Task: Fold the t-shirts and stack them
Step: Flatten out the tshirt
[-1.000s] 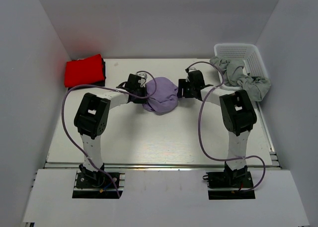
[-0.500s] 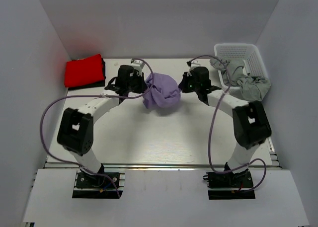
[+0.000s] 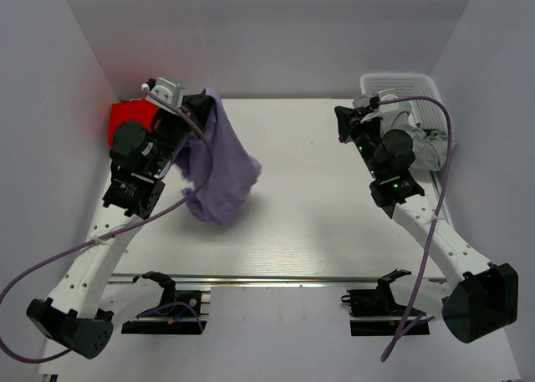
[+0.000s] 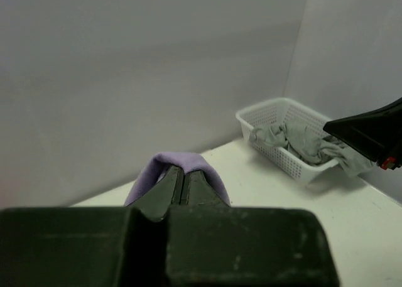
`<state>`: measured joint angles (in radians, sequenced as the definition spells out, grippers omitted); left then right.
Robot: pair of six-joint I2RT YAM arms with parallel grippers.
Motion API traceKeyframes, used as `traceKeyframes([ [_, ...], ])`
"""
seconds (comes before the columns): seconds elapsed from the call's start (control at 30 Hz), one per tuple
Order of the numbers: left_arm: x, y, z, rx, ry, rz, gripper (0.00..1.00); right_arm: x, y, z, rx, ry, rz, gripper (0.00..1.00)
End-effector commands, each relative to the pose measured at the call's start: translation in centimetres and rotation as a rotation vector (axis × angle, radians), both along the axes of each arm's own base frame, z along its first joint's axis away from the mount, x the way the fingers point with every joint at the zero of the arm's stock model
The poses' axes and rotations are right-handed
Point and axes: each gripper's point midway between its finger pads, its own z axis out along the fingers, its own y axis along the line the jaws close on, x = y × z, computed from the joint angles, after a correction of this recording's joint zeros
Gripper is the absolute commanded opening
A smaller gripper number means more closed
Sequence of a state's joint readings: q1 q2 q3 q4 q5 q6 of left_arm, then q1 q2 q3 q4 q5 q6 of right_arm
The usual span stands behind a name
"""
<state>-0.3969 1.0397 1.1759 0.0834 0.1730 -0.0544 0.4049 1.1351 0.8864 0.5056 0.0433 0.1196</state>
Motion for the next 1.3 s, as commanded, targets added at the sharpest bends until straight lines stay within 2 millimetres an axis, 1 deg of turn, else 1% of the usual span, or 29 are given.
traceKeyframes([
  [0.0, -0.9, 1.0, 2.8, -0.006, -0.064, 0.034, 0.00, 0.0, -2.7, 2.4, 0.018, -0.023, -0.126, 0.10],
  [0.07, -1.3, 0.0, 3.3, 0.002, -0.069, -0.027, 0.00, -0.4, -2.3, 2.3, 0.010, -0.010, -0.102, 0.25],
  [0.1, -1.3, -0.5, 3.5, 0.000, -0.067, -0.052, 0.00, -0.6, -1.7, 1.9, -0.001, -0.005, -0.066, 0.39],
  [0.17, -1.5, -1.6, 4.2, 0.008, -0.078, -0.117, 0.00, -1.2, -0.4, 0.9, -0.021, 0.017, 0.007, 0.52],
  [0.23, 0.1, -3.2, 3.5, 0.017, -0.042, -0.165, 0.00, -1.4, -0.4, 0.1, -0.024, 0.052, 0.016, 0.75],
  [0.27, -0.3, -3.9, 5.2, 0.003, -0.064, -0.215, 0.00, -1.4, -0.5, -0.1, -0.018, 0.064, 0.008, 0.82],
  [0.3, 0.2, -4.6, 5.5, 0.000, -0.060, -0.242, 0.00, -1.6, -0.7, -0.5, -0.006, 0.086, 0.003, 0.90],
  [0.33, 2.1, -5.9, 4.1, 0.014, -0.009, -0.273, 0.00, -1.7, -1.1, -1.3, -0.007, 0.111, -0.016, 0.90],
  [0.37, 1.6, -6.9, 6.1, 0.013, -0.047, -0.339, 0.00, -1.7, -1.4, -2.0, -0.005, 0.140, -0.035, 0.90],
  [0.43, 2.2, -8.8, 6.7, -0.007, -0.022, -0.424, 0.00, -2.2, -2.2, -2.7, 0.011, 0.166, -0.074, 0.90],
  [0.47, 3.3, -10.0, 7.8, -0.008, -0.037, -0.474, 0.00, -2.2, -3.2, -4.5, 0.005, 0.217, -0.120, 0.90],
  [0.5, 3.5, -11.1, 8.2, -0.022, -0.020, -0.513, 0.00, -2.5, -3.7, -4.5, 0.013, 0.221, -0.138, 0.90],
  [0.53, 2.6, -11.5, 11.4, -0.033, -0.092, -0.547, 0.00, -2.7, -4.0, -4.7, 0.014, 0.226, -0.155, 0.90],
  [0.57, 4.4, -12.7, 9.9, -0.025, -0.039, -0.574, 0.00, -2.9, -4.5, -6.1, 0.003, 0.262, -0.180, 0.90],
  [0.6, 4.2, -13.4, 10.5, -0.032, -0.043, -0.598, 0.00, -3.1, -4.8, -6.0, 0.007, 0.262, -0.193, 0.90],
  [0.63, 3.1, -13.5, 13.1, -0.036, -0.104, -0.619, 0.00, -3.3, -5.1, -6.1, 0.009, 0.262, -0.198, 0.90],
  [0.73, 2.9, -13.3, 14.5, -0.044, -0.127, -0.587, 0.00, -3.7, -5.6, -6.9, 0.010, 0.282, -0.221, 0.90],
  [0.8, 3.5, -12.0, 14.4, -0.056, -0.127, -0.487, 0.00, -3.6, -6.0, -7.6, 0.001, 0.307, -0.243, 0.90],
  [0.83, 6.3, -11.0, 11.5, -0.056, -0.067, -0.351, 0.00, -3.5, -5.9, -7.8, 0.003, 0.319, -0.248, 0.90],
  [0.87, 5.2, -9.0, 12.3, -0.068, -0.086, -0.273, 0.00, -3.5, -6.0, -8.0, 0.003, 0.328, -0.255, 0.90],
  [0.9, 5.9, -7.8, 11.4, -0.069, -0.073, -0.190, 0.00, -3.5, -6.1, -8.3, -0.006, 0.349, -0.261, 0.90],
  [0.93, 7.3, -5.0, 8.3, -0.063, -0.013, -0.009, 0.00, -3.3, -6.1, -9.0, -0.012, 0.372, -0.269, 0.90],
  [0.97, 9.2, -3.9, 4.9, -0.046, 0.056, 0.093, 0.00, -3.3, -6.1, -9.1, -0.015, 0.381, -0.269, 0.90],
  [1.0, 9.0, -1.3, 3.9, -0.060, 0.078, 0.199, 0.00, -3.3, -6.0, -9.6, -0.025, 0.400, -0.266, 0.90],
  [1.03, 10.3, 1.5, -2.4, -0.018, 0.199, 0.362, 0.00, -3.2, -5.8, -10.1, -0.031, 0.419, -0.262, 0.90],
  [1.1, 10.1, 4.0, -7.7, -0.039, 0.306, 0.502, 0.00, -2.8, -5.4, -11.3, -0.041, 0.458, -0.251, 0.90],
  [1.13, 9.6, 5.3, -13.1, 0.015, 0.402, 0.575, 0.00, -3.0, -4.7, -11.7, -0.052, 0.475, -0.217, 0.90],
  [1.17, 9.1, 5.3, -16.2, 0.015, 0.480, 0.582, 0.00, -2.8, -4.6, -11.8, -0.056, 0.479, -0.212, 0.90],
  [1.27, 7.4, 5.5, -23.8, 0.050, 0.651, 0.596, 0.00, -1.9, -3.8, -14.1, -0.108, 0.562, -0.196, 0.90],
])
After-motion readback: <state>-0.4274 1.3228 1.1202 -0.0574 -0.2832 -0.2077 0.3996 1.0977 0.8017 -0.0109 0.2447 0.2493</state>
